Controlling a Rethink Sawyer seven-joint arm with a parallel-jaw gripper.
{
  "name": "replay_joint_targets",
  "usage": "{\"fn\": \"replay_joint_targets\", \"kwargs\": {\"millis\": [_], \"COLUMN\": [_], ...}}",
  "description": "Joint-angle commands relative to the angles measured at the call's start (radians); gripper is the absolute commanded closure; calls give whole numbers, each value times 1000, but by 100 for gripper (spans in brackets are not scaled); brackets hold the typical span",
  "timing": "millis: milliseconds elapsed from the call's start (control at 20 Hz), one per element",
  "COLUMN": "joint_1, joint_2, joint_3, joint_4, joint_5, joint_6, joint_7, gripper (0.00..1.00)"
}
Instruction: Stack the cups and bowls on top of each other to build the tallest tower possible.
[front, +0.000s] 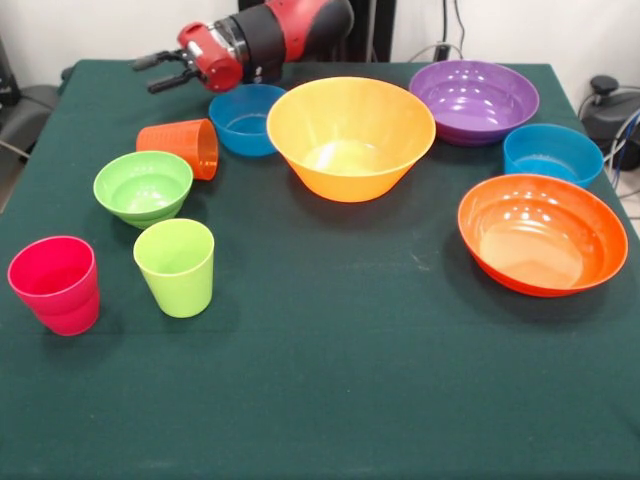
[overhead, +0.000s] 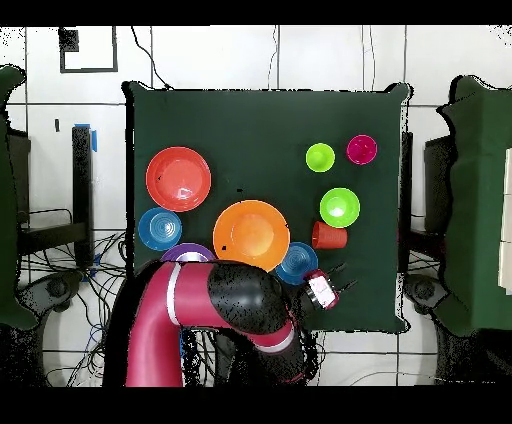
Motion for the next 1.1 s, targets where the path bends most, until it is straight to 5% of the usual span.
{"fn": "replay_joint_targets", "kwargs": {"millis": [50, 350, 550, 700, 1100], "joint_1": [-100, -225, -257, -283, -272], "joint_2": [-205, -446, -563, -621, -710], "joint_3": [-134, -249, -267, -253, -189], "joint_4": [34, -121, -175, -207, -153], "joint_5": [-477, -960, -1138, -1234, -1299], "joint_6": [379, 718, 879, 966, 1070], "joint_7": [-12, -68, -55, -32, 38], "gripper": [0, 0, 0, 0, 0]}}
